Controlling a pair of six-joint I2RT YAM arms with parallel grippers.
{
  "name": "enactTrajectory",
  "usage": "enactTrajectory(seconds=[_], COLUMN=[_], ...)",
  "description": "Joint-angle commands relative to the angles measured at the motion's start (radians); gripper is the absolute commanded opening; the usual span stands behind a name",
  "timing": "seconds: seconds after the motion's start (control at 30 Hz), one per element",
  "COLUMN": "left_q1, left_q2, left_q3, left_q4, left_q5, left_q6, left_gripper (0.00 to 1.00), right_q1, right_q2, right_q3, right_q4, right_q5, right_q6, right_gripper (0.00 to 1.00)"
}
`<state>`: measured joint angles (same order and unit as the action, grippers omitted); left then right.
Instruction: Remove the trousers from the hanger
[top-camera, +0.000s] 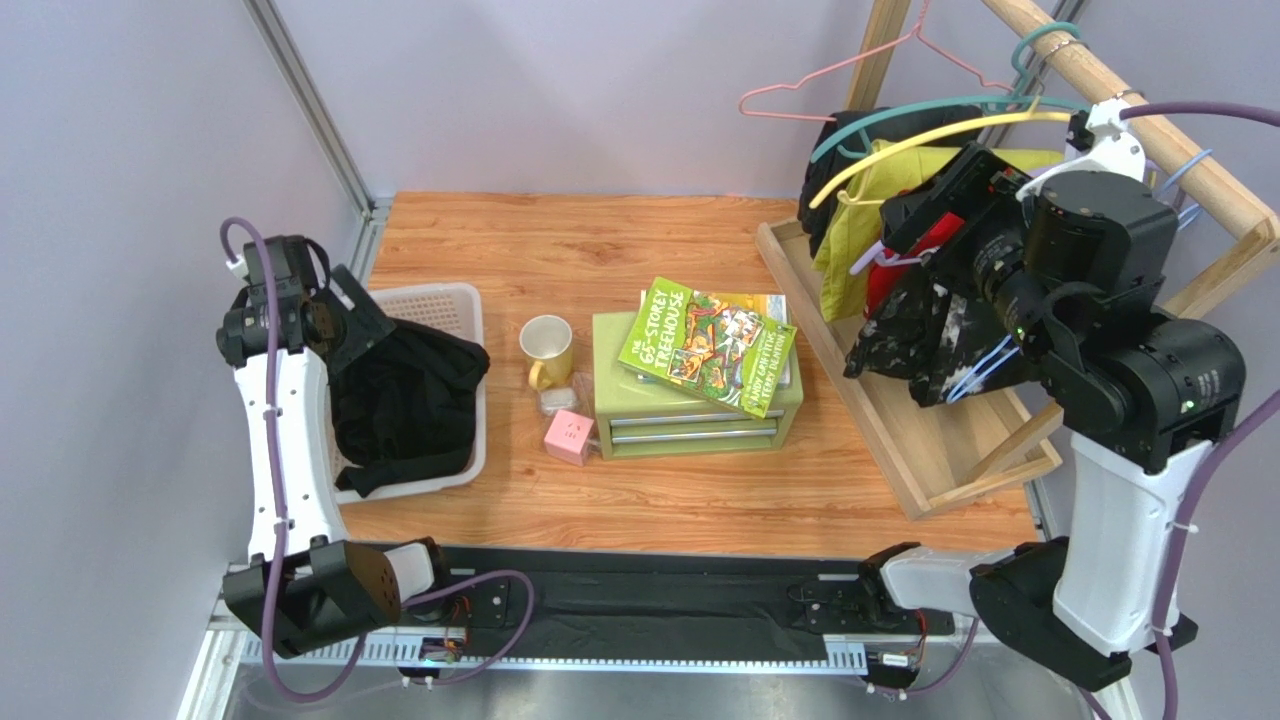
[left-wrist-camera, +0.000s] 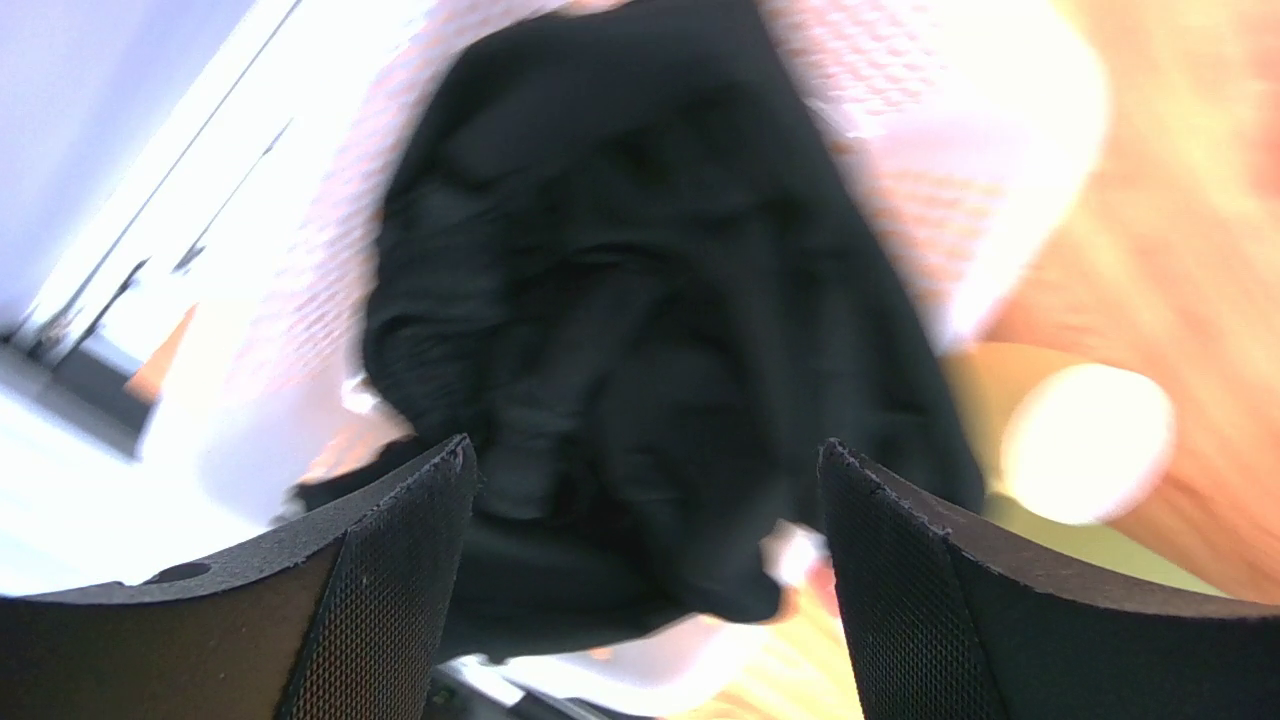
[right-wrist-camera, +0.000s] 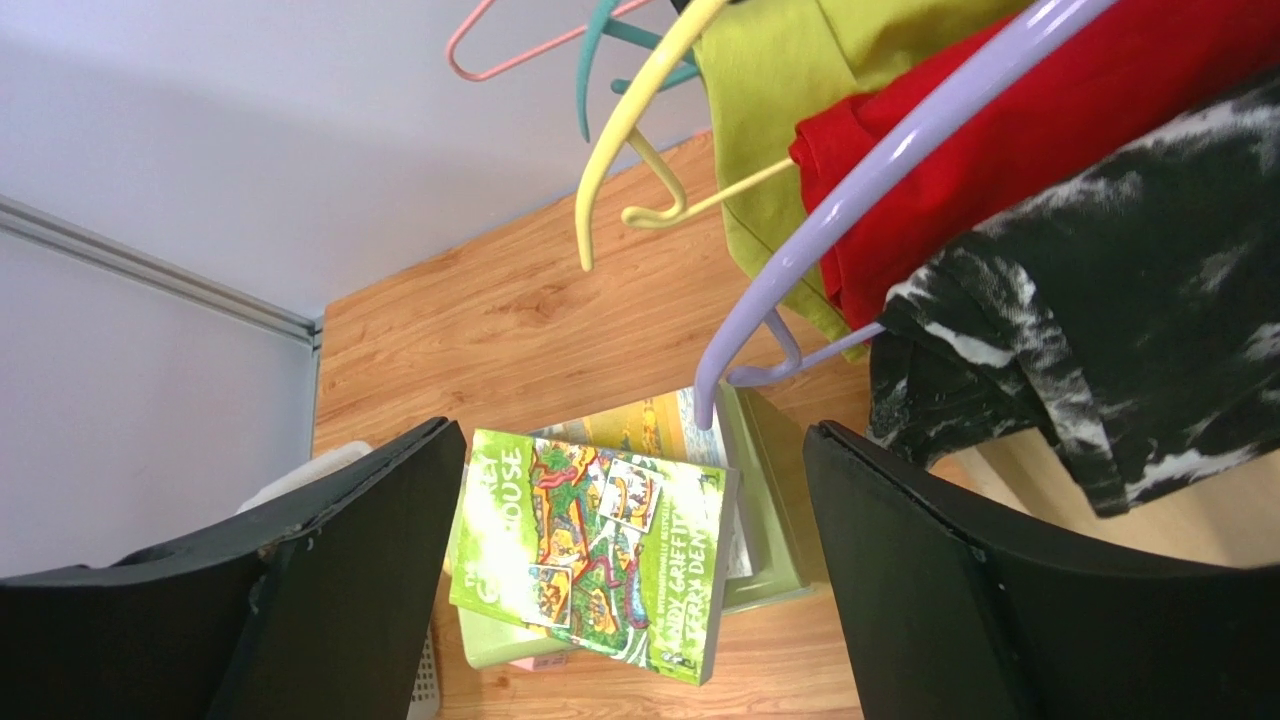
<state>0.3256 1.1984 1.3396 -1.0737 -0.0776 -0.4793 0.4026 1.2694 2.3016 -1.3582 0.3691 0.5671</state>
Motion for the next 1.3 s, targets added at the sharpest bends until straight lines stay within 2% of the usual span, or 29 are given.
enactTrajectory(seconds=[0.0, 0.17, 0.2, 0.27, 0.3, 0.33, 0.5, 0.6, 0.67, 0.7, 0.73, 0.77, 1.07, 1.27], left_q1=[-0.081, -0.204, -0.271, -0.321, -0.398, -0.427, -0.559, -0.618, -0.652, -0.66, -0.665, -0.671, -0.671, -0.671], left_q2=[-0.071, -0.164, -0.168, -0.155, -0.131, -0.117, -0.08, -0.095, -0.094, -0.092, -0.088, -0.085, -0.099, -0.076], left_q3=[0.075, -0.013, -0.019, -0.014, -0.007, 0.019, 0.073, 0.063, 0.063, 0.067, 0.07, 0.073, 0.122, 0.185], left_q4=[0.067, 0.219, 0.242, 0.302, 0.317, 0.328, 0.399, 0.431, 0.442, 0.445, 0.445, 0.443, 0.408, 0.394], left_q5=[0.091, 0.156, 0.156, 0.147, 0.151, 0.15, 0.199, 0.22, 0.239, 0.248, 0.257, 0.275, 0.332, 0.358], left_q6=[-0.028, -0.114, -0.117, -0.125, -0.124, -0.12, -0.117, -0.136, -0.136, -0.13, -0.116, -0.11, -0.035, -0.039], left_gripper=[0.88, 0.86, 0.85, 0.84, 0.83, 0.82, 0.8, 0.79, 0.79, 0.79, 0.79, 0.78, 0.78, 0.78], right_q1=[-0.03, -0.125, -0.169, -0.209, -0.237, -0.246, -0.278, -0.292, -0.298, -0.31, -0.32, -0.326, -0.387, -0.43], right_q2=[-0.005, 0.019, 0.025, 0.044, 0.048, 0.059, 0.093, 0.1, 0.107, 0.108, 0.111, 0.114, 0.131, 0.104], right_q3=[-0.027, -0.048, -0.051, -0.051, -0.053, -0.053, -0.067, -0.074, -0.079, -0.08, -0.083, -0.083, -0.1, -0.165], right_q4=[-0.113, -0.159, -0.157, -0.151, -0.141, -0.11, -0.047, -0.01, 0.005, 0.019, 0.028, 0.036, 0.126, 0.263], right_q5=[0.018, -0.015, -0.042, -0.073, -0.109, -0.113, -0.038, 0.013, 0.043, 0.048, 0.051, 0.048, 0.051, 0.037], right_q6=[0.131, 0.214, 0.223, 0.235, 0.231, 0.226, 0.192, 0.183, 0.178, 0.177, 0.172, 0.172, 0.154, 0.152], right_gripper=[0.88, 0.79, 0.78, 0.78, 0.77, 0.76, 0.75, 0.71, 0.63, 0.6, 0.52, 0.49, 0.48, 0.46])
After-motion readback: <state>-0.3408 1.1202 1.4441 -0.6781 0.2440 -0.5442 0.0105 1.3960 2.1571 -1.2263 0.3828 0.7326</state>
